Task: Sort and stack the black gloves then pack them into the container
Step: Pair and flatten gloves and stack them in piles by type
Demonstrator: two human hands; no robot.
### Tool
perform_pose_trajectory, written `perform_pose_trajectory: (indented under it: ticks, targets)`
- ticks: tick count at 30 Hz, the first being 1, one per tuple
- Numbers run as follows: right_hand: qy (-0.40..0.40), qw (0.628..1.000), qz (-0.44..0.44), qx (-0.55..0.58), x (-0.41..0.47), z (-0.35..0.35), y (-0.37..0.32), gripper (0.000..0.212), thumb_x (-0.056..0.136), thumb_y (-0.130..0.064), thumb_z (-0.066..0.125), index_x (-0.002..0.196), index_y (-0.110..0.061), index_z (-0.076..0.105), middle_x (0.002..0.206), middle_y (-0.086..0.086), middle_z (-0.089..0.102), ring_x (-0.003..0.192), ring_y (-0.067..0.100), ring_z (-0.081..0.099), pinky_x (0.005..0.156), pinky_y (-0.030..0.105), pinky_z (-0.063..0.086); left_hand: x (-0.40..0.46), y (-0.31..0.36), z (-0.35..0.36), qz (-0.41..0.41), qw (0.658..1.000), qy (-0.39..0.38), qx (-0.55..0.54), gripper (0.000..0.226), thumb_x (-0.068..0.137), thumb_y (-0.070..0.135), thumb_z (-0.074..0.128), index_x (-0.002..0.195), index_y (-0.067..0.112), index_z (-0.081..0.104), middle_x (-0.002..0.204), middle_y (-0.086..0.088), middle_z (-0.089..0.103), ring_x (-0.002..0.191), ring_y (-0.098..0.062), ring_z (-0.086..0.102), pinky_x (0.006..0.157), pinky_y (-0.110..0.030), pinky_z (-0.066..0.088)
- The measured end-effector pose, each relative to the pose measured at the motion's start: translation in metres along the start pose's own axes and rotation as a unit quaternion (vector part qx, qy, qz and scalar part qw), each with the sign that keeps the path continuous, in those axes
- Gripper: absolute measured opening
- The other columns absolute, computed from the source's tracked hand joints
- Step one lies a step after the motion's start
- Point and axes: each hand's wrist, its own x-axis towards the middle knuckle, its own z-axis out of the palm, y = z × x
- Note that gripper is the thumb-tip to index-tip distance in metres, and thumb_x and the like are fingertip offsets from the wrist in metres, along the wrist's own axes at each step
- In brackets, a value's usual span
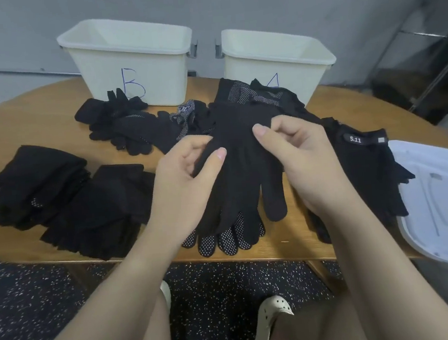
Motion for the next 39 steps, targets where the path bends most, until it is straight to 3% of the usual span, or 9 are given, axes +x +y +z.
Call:
perform_pose_trajectory:
  ticks: [4,8,12,18,22,25,31,35,39]
  targets:
    - [0.03,0.999,-0.006,0.01,-0.008,-0.007,0.0,0.048,0.099,-0.029,0.066,0.083,0.011,0.045,0.076,0.041,0.042,0.066,0.039,0.046,0.073,0.043,0.035,-0.005,0.001,0.012,0.103,0.973,0.096,0.18,0.032,0.09,0.03,0.073,0.119,0.019,0.063,0.121,0.004,0.06,0.11,-0.007,0.056,0.095,-0.006,0.041]
    - [0.051,0.998,-0.009,0.031,-0.014,-0.009,0.006,0.043,0.097,-0.026,0.068,0.085,0.012,0.051,0.074,0.036,0.046,0.074,0.026,0.044,0.071,0.043,0.036,-0.011,0.009,0.024,0.171,0.968,0.068,0.171,0.021,0.099,0.031,0.058,0.111,0.016,0.068,0.108,0.008,0.062,0.098,-0.005,0.059,0.088,-0.017,0.046]
    - [0.007,0.998,0.039,0.044,-0.015,-0.003,0.012,0.008,0.098,-0.014,0.069,0.09,-0.011,0.07,0.075,0.005,0.066,0.07,0.024,0.056,0.065,0.043,0.05,-0.026,0.018,0.042,0.069,0.996,-0.049,0.039,0.043,0.1,0.046,0.048,0.133,0.021,0.06,0.121,0.01,0.067,0.116,-0.008,0.062,0.097,-0.03,0.051]
    - [-0.021,0.996,0.027,0.077,-0.008,0.003,0.017,0.021,0.096,-0.022,0.06,0.105,-0.011,0.075,0.094,0.011,0.076,0.077,0.02,0.069,0.063,0.03,0.054,-0.017,0.022,0.038,-0.045,0.995,-0.008,-0.091,0.018,0.106,0.022,0.051,0.11,0.026,0.069,0.1,0.015,0.073,0.097,0.002,0.067,0.08,-0.013,0.047]
    - [0.084,0.996,-0.004,0.007,-0.005,-0.002,0.023,0.023,0.089,-0.032,0.072,0.107,-0.018,0.073,0.091,0.002,0.067,0.079,0.012,0.062,0.073,0.029,0.052,-0.01,0.021,0.028,-0.072,0.992,-0.01,-0.105,0.028,0.11,0.023,0.044,0.114,0.033,0.07,0.109,0.016,0.076,0.105,-0.002,0.069,0.097,-0.029,0.054]
    - [-0.011,0.996,0.09,-0.025,-0.006,-0.005,0.024,0.027,0.089,-0.037,0.077,0.113,-0.025,0.073,0.107,-0.009,0.075,0.099,0.007,0.071,0.088,0.029,0.059,-0.009,0.022,0.023,-0.111,0.976,-0.044,-0.18,0.032,0.109,0.017,0.045,0.112,0.028,0.075,0.112,0.003,0.078,0.109,-0.019,0.072,0.103,-0.049,0.053]
    - [0.003,1.0,0.012,0.007,-0.016,0.002,0.021,0.01,0.093,-0.017,0.075,0.095,-0.007,0.076,0.091,0.006,0.078,0.088,0.022,0.075,0.078,0.04,0.062,-0.014,0.02,0.013,-0.077,0.976,-0.105,-0.174,0.031,0.102,0.021,0.05,0.122,0.013,0.072,0.113,-0.01,0.076,0.109,-0.031,0.071,0.095,-0.052,0.056]
    - [-0.015,1.0,-0.017,-0.006,-0.021,-0.001,0.022,0.029,0.094,-0.019,0.074,0.088,0.008,0.067,0.085,0.023,0.069,0.083,0.04,0.067,0.07,0.051,0.056,-0.02,0.02,0.009,-0.015,0.988,-0.104,-0.111,0.018,0.1,0.01,0.061,0.113,0.013,0.073,0.098,0.0,0.079,0.092,-0.015,0.075,0.074,-0.026,0.059]
    - [-0.005,0.997,0.017,0.078,-0.024,-0.005,0.015,0.035,0.092,-0.025,0.073,0.076,0.003,0.06,0.066,0.034,0.051,0.062,0.03,0.052,0.057,0.042,0.045,-0.027,0.025,0.004,0.025,0.989,-0.105,-0.101,0.02,0.089,0.018,0.068,0.106,0.014,0.076,0.091,0.001,0.079,0.085,-0.01,0.074,0.07,-0.02,0.056]
